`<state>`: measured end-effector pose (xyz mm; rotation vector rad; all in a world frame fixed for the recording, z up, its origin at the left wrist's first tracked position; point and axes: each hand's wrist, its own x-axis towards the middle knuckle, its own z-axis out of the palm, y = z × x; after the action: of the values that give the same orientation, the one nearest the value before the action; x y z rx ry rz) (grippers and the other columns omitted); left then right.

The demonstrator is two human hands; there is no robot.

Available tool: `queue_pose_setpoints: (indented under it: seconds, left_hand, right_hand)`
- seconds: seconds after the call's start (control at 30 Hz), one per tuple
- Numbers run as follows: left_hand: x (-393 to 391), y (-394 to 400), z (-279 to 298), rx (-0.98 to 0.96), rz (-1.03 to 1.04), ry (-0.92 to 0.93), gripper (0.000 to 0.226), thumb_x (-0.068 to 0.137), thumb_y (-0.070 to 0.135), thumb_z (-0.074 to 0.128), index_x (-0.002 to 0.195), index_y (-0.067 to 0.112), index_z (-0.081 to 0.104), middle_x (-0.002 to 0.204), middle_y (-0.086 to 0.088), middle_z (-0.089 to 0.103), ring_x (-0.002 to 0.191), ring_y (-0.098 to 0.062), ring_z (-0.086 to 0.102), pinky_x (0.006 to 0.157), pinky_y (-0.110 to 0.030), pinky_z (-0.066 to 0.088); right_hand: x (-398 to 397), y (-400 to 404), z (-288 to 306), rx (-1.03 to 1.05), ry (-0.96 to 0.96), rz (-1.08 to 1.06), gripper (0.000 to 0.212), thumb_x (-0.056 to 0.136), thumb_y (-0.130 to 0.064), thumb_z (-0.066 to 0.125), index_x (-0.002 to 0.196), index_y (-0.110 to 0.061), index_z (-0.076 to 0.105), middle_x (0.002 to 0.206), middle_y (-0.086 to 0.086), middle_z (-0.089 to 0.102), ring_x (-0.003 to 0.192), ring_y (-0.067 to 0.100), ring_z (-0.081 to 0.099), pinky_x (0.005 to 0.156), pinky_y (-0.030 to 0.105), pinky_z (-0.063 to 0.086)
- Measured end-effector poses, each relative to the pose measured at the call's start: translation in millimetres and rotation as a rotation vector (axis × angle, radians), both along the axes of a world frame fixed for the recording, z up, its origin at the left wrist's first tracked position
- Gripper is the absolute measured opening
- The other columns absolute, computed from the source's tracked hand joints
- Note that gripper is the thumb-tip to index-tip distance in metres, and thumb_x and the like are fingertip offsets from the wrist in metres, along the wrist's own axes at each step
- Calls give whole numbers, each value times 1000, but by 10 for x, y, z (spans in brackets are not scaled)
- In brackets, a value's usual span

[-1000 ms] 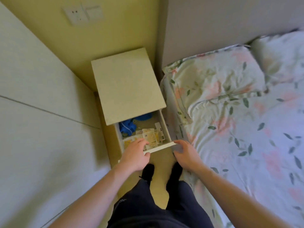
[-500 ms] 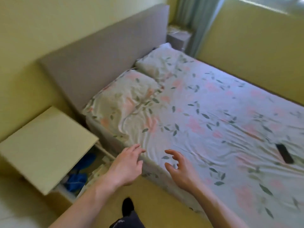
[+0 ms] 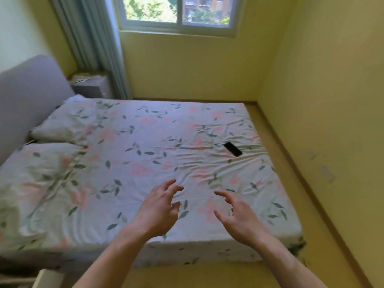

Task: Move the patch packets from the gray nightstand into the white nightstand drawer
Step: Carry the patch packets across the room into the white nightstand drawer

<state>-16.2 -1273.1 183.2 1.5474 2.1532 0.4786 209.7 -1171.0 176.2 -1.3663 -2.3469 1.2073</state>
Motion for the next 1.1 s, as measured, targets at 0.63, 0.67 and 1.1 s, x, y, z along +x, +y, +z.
queue_pose_setpoints:
  seconds: [0.63, 0.67, 1.1]
  left_hand:
    - [2359, 3510, 229, 136, -210, 89, 43, 101, 40, 54, 142, 45, 43, 164, 17, 22, 149, -14, 27, 122, -37, 26]
    - [2574, 3772, 243, 148, -228, 79, 44, 101, 39, 54, 143, 44, 44, 164, 15, 23, 149, -15, 28, 122, -37, 27]
    - [4249, 5999, 348, 185, -329, 52, 46, 100, 44, 51, 145, 48, 37, 165, 20, 16, 153, -12, 16, 125, -43, 23]
  right_hand:
    - [2799, 2936, 826, 125, 83, -201, 48, 99, -32, 63, 142, -46, 46, 148, -30, 38, 132, -7, 37, 111, 21, 33]
    - [2977, 3098, 858, 134, 69, -219, 49, 99, -32, 64, 143, -45, 46, 147, -30, 38, 132, -6, 37, 112, 22, 33]
    - [4538, 5244, 950, 126, 65, -311, 50, 99, -32, 65, 144, -43, 47, 137, -22, 38, 134, 3, 37, 117, 28, 32]
